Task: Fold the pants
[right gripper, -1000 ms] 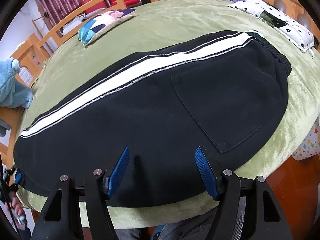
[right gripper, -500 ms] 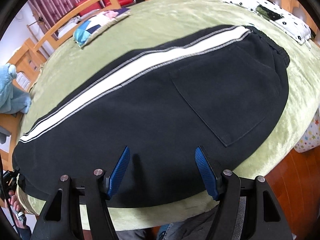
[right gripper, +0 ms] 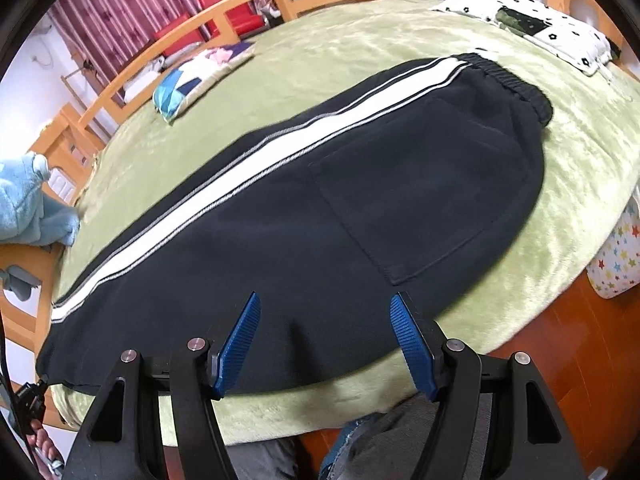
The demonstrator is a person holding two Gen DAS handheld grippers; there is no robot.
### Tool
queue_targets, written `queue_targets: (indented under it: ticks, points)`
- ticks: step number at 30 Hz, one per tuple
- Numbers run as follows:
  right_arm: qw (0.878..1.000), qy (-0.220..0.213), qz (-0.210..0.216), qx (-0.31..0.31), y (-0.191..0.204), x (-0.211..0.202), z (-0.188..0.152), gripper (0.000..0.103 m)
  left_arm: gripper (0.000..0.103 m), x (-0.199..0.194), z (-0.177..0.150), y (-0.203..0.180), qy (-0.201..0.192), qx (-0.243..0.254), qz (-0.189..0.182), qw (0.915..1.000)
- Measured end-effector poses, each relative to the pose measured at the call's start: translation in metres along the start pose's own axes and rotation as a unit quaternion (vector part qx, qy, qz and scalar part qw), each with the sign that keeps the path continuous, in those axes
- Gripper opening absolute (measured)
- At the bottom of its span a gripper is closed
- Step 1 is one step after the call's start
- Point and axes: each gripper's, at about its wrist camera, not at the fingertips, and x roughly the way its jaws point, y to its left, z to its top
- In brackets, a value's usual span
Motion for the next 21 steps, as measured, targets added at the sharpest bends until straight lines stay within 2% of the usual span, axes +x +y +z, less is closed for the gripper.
queue_targets:
  ticks: [1, 3, 5, 6, 10, 12, 14, 17, 19, 21]
  points:
    - [1.0, 0.001, 0.003, 0.0, -0.001, 0.0, -0.001, 0.068, 0.005, 0.001, -0.001, -0.001, -0.002, 0.004, 0.007, 1.0]
    - [1.0, 0.011, 0.011, -0.003, -0.002, 0.005, -0.004, 0.068, 0.012, 0.009, -0.002, -0.002, 0.001, 0.011, 0.026, 0.9996]
    - [1.0, 0.024, 0.015, -0.012, 0.002, 0.012, -0.008, 0.068, 0.018, 0.021, -0.003, -0.003, 0.027, 0.018, 0.063, 0.9974]
    - [0.999, 0.029, 0.019, -0.023, 0.006, 0.014, -0.011, 0.068, 0.018, 0.021, -0.003, -0.005, 0.029, 0.018, 0.068, 0.9971]
    - [0.996, 0.026, 0.033, -0.078, 0.036, 0.021, -0.019, 0.068, 0.02, 0.011, 0.0, -0.01, 0.009, 0.028, 0.06, 0.9977]
    - [0.993, 0.023, 0.046, -0.111, 0.055, 0.027, -0.024, 0.068, 0.036, 0.008, 0.003, -0.016, 0.001, 0.037, 0.042, 0.9984]
    - [0.989, 0.027, 0.054, -0.132, 0.072, 0.035, -0.028, 0.068, 0.037, 0.007, 0.009, -0.021, -0.005, 0.042, 0.024, 0.9988]
    - [0.984, 0.047, 0.064, -0.162, 0.096, 0.047, -0.036, 0.068, 0.038, -0.002, 0.016, -0.026, -0.023, 0.047, 0.027, 0.9983]
    - [0.98, 0.058, 0.06, -0.179, 0.107, 0.056, -0.041, 0.068, 0.049, -0.011, 0.019, -0.027, -0.045, 0.055, 0.029, 0.997]
    - [0.979, 0.073, 0.058, -0.184, 0.113, 0.066, -0.047, 0.068, 0.05, -0.012, 0.02, -0.028, -0.043, 0.061, 0.026, 0.9968]
